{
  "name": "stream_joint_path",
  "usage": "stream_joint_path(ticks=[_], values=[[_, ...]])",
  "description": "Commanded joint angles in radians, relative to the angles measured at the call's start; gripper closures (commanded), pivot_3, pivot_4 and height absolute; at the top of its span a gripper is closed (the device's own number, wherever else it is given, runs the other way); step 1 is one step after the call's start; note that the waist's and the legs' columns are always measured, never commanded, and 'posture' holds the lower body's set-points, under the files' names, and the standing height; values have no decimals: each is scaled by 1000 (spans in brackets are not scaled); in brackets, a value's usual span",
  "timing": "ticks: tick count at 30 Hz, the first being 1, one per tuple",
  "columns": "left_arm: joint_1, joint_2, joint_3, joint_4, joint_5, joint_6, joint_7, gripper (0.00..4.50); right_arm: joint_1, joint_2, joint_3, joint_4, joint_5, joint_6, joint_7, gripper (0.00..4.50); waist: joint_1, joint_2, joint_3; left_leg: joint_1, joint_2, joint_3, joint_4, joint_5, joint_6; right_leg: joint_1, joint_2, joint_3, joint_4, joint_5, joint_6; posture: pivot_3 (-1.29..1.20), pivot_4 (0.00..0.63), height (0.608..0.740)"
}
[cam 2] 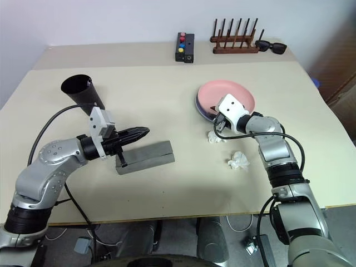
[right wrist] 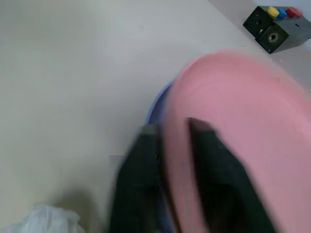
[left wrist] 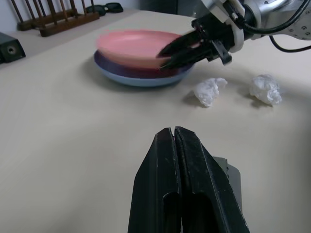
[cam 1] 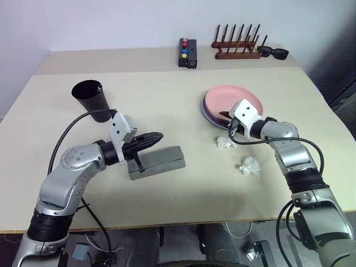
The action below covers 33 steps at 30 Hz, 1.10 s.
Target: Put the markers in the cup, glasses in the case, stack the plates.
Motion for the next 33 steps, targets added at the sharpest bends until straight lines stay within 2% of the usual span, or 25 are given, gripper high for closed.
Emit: stream_joint_path(ticks=[1,5,8,11,13,14,24,27,33], values=[[5,-4,24,-39,-11,-27,2,4500,3,-29,-52,-103,32,-12,13,2115,2,0,0,0,0,0,0,0,0,0,0,0,0,0,0,0,150,734],[-6,-10,17,-24,-8,-32,0,4500,51,-68,-100,-188,77,26,44,2115,8,0,0,0,0,0,0,0,0,0,0,0,0,0,0,0,150,734],[-26,-18,12,-19,-16,-26,-1,4500,152,-128,-175,-331,222,159,143,2115,10,0,0,0,0,0,0,0,0,0,0,0,0,-1,-1,0,150,734],[-42,-23,5,-22,-35,-11,-14,4500,275,-188,-193,-459,299,285,204,1226,9,0,0,-1,0,0,0,0,1,1,0,0,-1,-1,-2,0,150,734],[-58,-25,1,-33,-51,4,-18,4500,320,-201,-176,-497,279,300,190,232,3,0,0,0,0,0,1,0,1,1,0,0,-1,-2,-2,0,150,734],[-68,-26,-2,-40,-61,14,-22,4500,334,-201,-166,-508,263,302,176,80,0,0,0,0,0,0,1,0,1,1,0,0,0,-2,-3,0,150,734],[-91,-12,-14,-66,-102,80,-32,4500,303,-104,-62,-404,158,273,75,80,6,0,0,0,0,1,1,0,1,0,0,0,0,-1,-3,0,150,734],[-68,-12,1,-77,-97,73,-20,4500,287,-84,-38,-362,136,262,66,886,6,0,0,0,0,0,1,0,1,1,0,0,0,-1,-3,0,150,734],[-50,-18,2,-84,-98,68,-3,4500,291,-102,-51,-364,130,251,83,3911,7,0,0,0,0,0,1,0,1,0,0,0,0,-1,-3,0,150,734]])
